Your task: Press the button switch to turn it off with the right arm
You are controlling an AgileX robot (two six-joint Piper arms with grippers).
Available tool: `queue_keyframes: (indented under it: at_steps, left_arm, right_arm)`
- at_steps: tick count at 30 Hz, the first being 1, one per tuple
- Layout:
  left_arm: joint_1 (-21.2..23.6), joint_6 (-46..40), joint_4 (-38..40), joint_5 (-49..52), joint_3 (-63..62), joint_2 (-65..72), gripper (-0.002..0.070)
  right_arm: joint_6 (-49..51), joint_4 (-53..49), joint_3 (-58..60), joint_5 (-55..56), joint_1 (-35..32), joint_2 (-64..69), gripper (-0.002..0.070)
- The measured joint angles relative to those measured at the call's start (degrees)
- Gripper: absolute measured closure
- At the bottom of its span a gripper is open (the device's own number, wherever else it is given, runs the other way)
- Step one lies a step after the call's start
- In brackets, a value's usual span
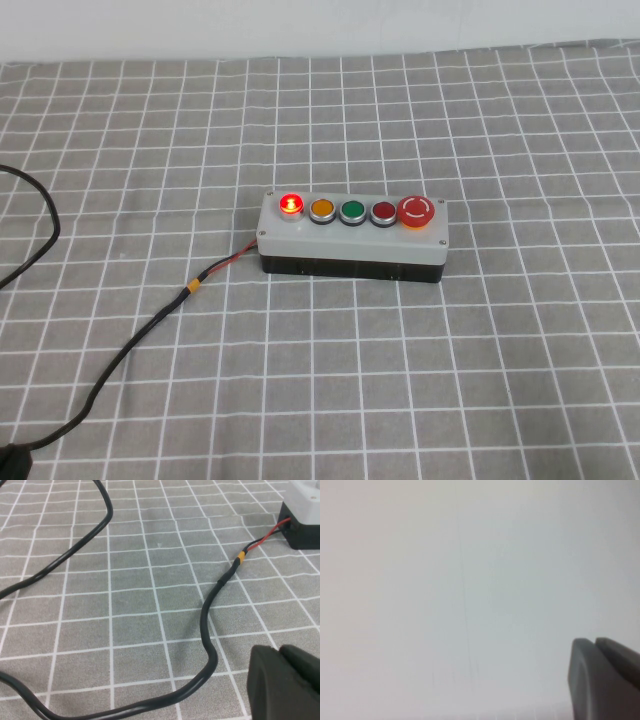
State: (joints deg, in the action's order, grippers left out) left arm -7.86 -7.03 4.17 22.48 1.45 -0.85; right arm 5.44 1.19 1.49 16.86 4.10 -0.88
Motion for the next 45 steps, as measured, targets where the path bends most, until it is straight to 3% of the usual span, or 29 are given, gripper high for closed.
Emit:
queue_keyframes:
  at_steps: [3,6,15,24,28,31,34,38,45]
  left_arm:
    - [0.0,0.0,0.0,0.0,0.0,0.0,0.0678]
    - [0.0,0.0,0.0,0.0,0.0,0.0,0.0678]
    - [0.0,0.0,0.0,0.0,0.0,0.0,0.0678]
    - [0.0,0.0,0.0,0.0,0.0,0.0,0.0678]
    - [0.0,0.0,0.0,0.0,0.0,0.0,0.0678]
    - [0.0,0.0,0.0,0.0,0.0,0.0,0.0678]
    - [0.0,0.0,0.0,0.0,0.0,0.0,0.0678]
    - [0.0,0.0,0.0,0.0,0.0,0.0,0.0678]
    - [0.0,0.0,0.0,0.0,0.0,0.0,0.0678]
  right_arm:
    - [0.0,0.11,0.0,11.72,0.0,0.0,0.0692]
    - [1.63,0.7,-1.75,13.84,0.0,0.0,0.0693]
    - [9.19,1.06,-25.13,-9.78,0.0,4.12,0.0692]
    - [10.28,2.67,-42.92,-41.42,-0.1,26.68,0.0693]
    - [7.29,1.42,-45.83,-42.91,-0.1,35.46,0.0692]
    - [6.28,7.04,-46.32,-38.27,-0.1,39.75,0.0693]
    - [1.57,14.8,-46.73,-34.9,-0.1,43.84,0.0692]
    - [-12.65,27.53,-48.6,-35.01,-0.1,49.83,0.0692]
    - [-41.11,44.21,-59.44,-46.9,4.38,64.18,0.0692]
